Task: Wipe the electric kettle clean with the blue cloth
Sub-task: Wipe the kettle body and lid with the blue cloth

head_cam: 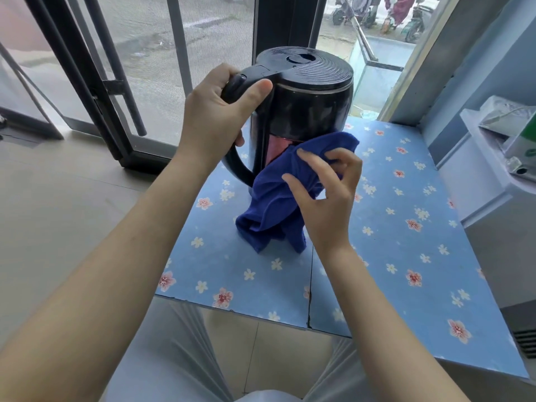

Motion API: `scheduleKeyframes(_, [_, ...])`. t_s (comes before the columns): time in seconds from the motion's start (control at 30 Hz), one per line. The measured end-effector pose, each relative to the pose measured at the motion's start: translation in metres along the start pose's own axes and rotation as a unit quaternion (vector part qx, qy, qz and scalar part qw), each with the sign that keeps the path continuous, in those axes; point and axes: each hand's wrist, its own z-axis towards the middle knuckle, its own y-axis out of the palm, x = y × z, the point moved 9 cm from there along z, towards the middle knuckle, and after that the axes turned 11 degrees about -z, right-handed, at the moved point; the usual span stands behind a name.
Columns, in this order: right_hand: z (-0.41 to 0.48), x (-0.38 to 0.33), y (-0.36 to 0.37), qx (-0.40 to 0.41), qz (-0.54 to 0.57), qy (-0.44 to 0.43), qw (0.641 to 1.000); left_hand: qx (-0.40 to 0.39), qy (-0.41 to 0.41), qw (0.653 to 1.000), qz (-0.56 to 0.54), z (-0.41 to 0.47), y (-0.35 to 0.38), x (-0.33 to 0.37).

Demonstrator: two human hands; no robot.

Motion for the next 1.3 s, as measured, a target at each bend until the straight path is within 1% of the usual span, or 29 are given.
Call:
scheduleKeyframes(0.17, [0.023,-0.004,-0.007,0.051,0.041,0.044,0.997,0.006,-0.002,1.000,-0.001,-0.002,0.001,0.000])
scheduleKeyframes(0.3, [0.034,-0.011,-0.016,0.100,0.053,0.048,0.992,0.012,-0.003,1.000,-0.001,-0.002,0.000,0.000])
scheduleKeyframes(0.4, [0.033,-0.013,-0.012,0.113,0.045,0.048,0.991,0.016,0.002,1.000,0.000,-0.003,0.001,0.001])
scheduleKeyframes(0.57, [0.014,-0.008,0.004,0.085,0.004,0.018,0.996,0.018,0.011,1.000,0.003,-0.003,0.001,0.002])
scheduleKeyframes(0.67, [-0.002,-0.001,0.013,0.057,0.006,0.021,0.998,0.019,0.011,1.000,0.001,-0.003,0.001,0.001])
scheduleKeyframes(0.8, [-0.014,-0.003,0.013,0.027,0.017,0.001,0.999,0.016,0.015,1.000,-0.002,-0.003,0.001,0.001])
scheduleKeyframes(0.87, [-0.009,-0.006,0.009,0.025,0.024,-0.006,0.999,0.017,0.016,1.000,-0.003,-0.003,0.001,0.001])
scheduleKeyframes(1.07, [0.027,-0.029,-0.004,0.058,0.032,-0.030,0.997,0.018,0.008,1.000,-0.009,-0.002,0.000,-0.002])
scheduleKeyframes(1.17, [0.022,-0.028,0.001,0.056,0.016,-0.039,0.998,0.020,0.006,1.000,-0.008,-0.002,0.001,-0.002])
scheduleKeyframes(1.3, [-0.005,-0.012,0.018,0.029,-0.013,-0.037,0.999,0.018,0.004,1.000,-0.011,-0.002,0.002,-0.002])
